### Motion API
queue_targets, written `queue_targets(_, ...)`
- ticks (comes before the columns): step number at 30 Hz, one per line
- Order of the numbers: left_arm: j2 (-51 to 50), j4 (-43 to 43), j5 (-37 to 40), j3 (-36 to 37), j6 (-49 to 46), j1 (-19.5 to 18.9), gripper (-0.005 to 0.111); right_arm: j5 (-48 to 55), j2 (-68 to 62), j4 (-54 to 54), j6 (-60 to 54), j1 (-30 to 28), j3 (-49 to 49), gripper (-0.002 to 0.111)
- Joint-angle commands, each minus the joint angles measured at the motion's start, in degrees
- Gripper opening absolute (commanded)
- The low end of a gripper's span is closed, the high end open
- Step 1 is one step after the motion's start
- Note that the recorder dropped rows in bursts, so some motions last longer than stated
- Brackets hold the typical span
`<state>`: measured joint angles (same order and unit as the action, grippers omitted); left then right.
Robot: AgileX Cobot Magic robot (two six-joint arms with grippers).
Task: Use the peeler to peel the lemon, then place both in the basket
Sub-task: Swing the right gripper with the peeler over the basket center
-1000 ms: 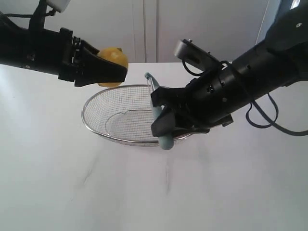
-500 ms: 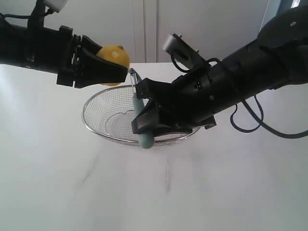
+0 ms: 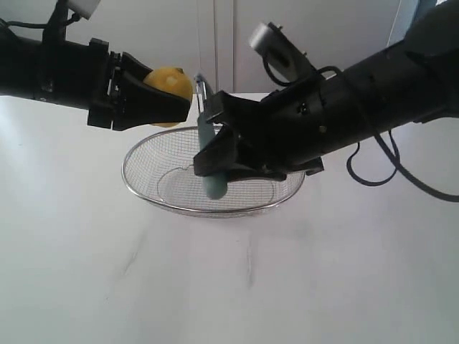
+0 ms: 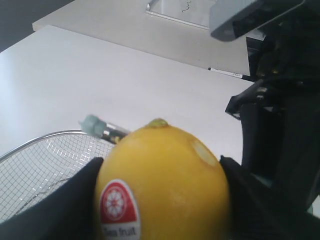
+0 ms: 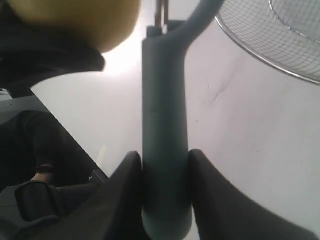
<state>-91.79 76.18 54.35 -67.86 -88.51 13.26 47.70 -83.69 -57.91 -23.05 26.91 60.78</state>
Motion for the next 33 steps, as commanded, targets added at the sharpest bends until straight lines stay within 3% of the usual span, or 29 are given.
queue_targets(1,0.4,1.1,0.8,-0.1,-0.3,0.2,0.000,-1.6,2.7,-1.0,-0.7,0.0,-0.2,0.000)
queue_targets(13,0.4,1.6,1.0,-0.1,-0.1,0.2,0.000,-4.5,2.1,1.2,-0.7,0.0,-0.2,0.000)
queue_targets(33,0.4,4.4,3.2,-0.1,-0.1,0.2,0.000,4.4,-2.2,-5.1,-2.7,0.0,-0.2,0.000)
